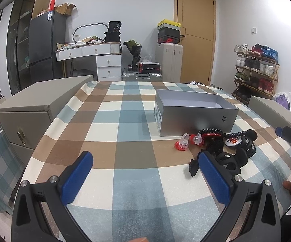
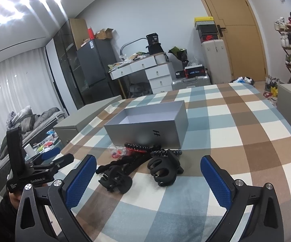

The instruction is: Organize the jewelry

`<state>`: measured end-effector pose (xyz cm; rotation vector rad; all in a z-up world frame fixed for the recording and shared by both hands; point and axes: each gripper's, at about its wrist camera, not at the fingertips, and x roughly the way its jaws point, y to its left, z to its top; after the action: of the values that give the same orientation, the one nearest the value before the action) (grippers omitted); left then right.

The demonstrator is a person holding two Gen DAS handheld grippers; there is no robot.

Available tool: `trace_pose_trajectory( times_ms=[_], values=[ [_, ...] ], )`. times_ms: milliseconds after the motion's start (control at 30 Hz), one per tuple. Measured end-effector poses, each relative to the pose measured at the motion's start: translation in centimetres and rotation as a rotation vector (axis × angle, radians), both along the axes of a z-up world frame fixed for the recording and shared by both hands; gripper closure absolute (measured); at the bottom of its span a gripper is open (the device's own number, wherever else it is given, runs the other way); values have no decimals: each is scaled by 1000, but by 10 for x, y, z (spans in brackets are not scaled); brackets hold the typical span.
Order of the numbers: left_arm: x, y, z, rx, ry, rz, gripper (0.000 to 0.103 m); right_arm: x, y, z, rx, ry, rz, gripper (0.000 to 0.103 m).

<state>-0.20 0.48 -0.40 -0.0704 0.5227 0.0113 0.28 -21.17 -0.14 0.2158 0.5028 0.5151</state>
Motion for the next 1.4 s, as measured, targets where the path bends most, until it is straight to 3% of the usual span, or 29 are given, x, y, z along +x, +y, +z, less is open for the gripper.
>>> trace_pose_trajectory(
  times_ms=[1400],
  values=[
    [3, -4, 2, 20, 7, -13, 1, 5, -1, 2, -17, 9, -19, 0]
  ],
)
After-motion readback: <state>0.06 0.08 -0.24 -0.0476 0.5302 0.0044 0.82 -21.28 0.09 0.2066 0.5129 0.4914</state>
